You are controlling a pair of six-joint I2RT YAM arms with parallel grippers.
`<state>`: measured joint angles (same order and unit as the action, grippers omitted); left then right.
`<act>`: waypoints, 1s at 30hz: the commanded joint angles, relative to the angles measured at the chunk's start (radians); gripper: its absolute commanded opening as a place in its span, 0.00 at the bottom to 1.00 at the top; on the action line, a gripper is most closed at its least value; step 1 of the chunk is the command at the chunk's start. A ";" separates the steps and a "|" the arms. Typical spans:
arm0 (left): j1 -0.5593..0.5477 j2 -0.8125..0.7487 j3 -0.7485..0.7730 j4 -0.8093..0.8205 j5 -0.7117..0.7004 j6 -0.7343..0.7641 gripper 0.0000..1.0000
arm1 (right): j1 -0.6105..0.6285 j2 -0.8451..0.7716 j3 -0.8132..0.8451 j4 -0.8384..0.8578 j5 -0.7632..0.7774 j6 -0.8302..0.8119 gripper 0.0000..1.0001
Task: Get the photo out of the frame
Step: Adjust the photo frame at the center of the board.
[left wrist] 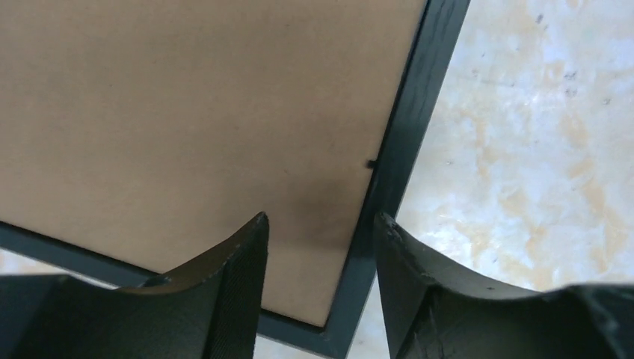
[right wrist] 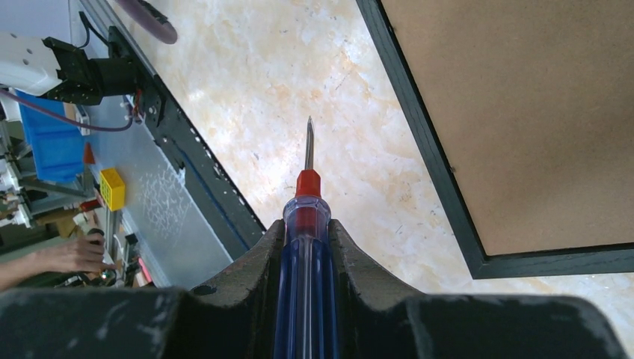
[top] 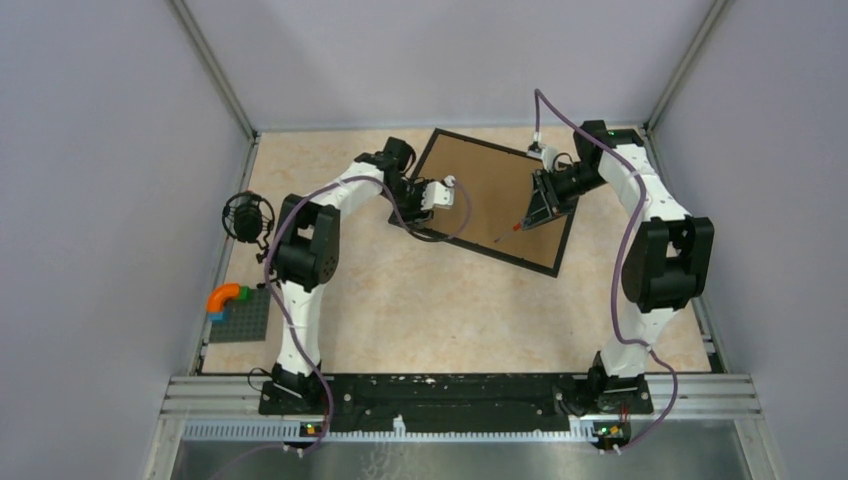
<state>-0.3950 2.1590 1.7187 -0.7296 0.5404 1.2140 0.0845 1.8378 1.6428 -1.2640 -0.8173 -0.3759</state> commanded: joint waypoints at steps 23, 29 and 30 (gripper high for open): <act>-0.269 -0.214 -0.544 -0.147 0.070 0.294 0.11 | 0.117 0.004 -0.008 -0.047 0.012 -0.086 0.00; -0.325 -0.325 -0.700 -0.091 0.072 0.291 0.09 | 0.206 0.014 -0.046 -0.053 0.024 -0.126 0.00; -0.332 -0.349 -0.721 -0.078 0.082 0.282 0.09 | 0.225 0.020 -0.048 -0.056 0.025 -0.131 0.00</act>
<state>-0.6815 1.8076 1.1339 -0.6632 0.6163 1.5040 0.2581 1.8473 1.6035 -1.3041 -0.7856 -0.4557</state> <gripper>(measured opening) 0.178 0.220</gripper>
